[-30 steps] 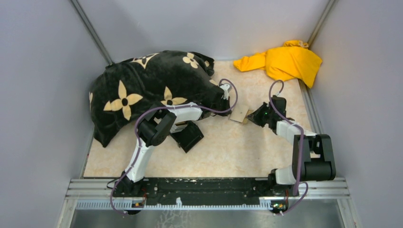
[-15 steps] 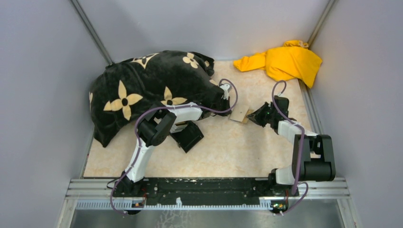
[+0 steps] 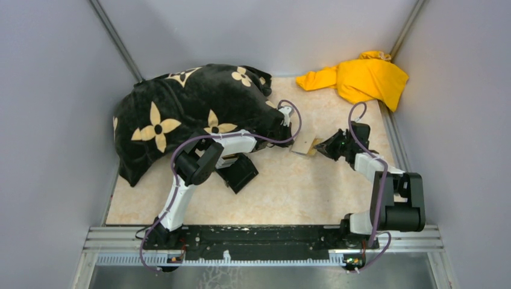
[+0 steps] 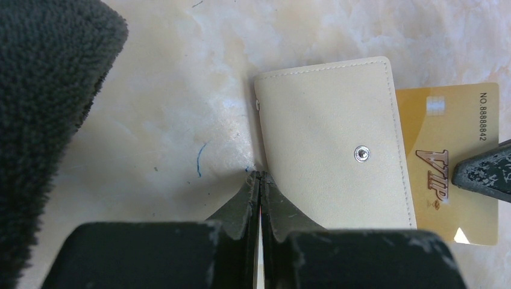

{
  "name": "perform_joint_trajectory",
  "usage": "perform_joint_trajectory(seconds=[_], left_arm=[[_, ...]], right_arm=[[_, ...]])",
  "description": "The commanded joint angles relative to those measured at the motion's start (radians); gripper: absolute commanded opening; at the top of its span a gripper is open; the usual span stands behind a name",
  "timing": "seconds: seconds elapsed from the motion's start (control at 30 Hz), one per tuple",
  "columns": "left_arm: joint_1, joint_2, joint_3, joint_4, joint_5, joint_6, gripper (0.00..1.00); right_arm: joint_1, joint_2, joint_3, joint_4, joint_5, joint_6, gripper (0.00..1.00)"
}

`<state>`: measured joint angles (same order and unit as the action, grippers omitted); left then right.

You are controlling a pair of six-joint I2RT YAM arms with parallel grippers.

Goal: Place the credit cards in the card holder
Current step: Open the card holder at the center of the board.

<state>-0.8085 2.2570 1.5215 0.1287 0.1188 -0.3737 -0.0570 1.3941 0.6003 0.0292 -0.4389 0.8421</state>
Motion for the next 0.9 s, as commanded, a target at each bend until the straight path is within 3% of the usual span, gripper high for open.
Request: perform_joint_trajectory(seconds=[0.0,0.87], left_arm=[[-0.02,0.095,-0.05,-0.167,0.002,0.01,0.06],[-0.023,0.097,-0.047,-0.165,0.006,0.005,0.06]], right_arm=[[-0.014,-0.044,0.017,0.021,-0.023,0.007,0.0],[-0.015,0.042,-0.068,0.122,0.005,-0.007,0.0]])
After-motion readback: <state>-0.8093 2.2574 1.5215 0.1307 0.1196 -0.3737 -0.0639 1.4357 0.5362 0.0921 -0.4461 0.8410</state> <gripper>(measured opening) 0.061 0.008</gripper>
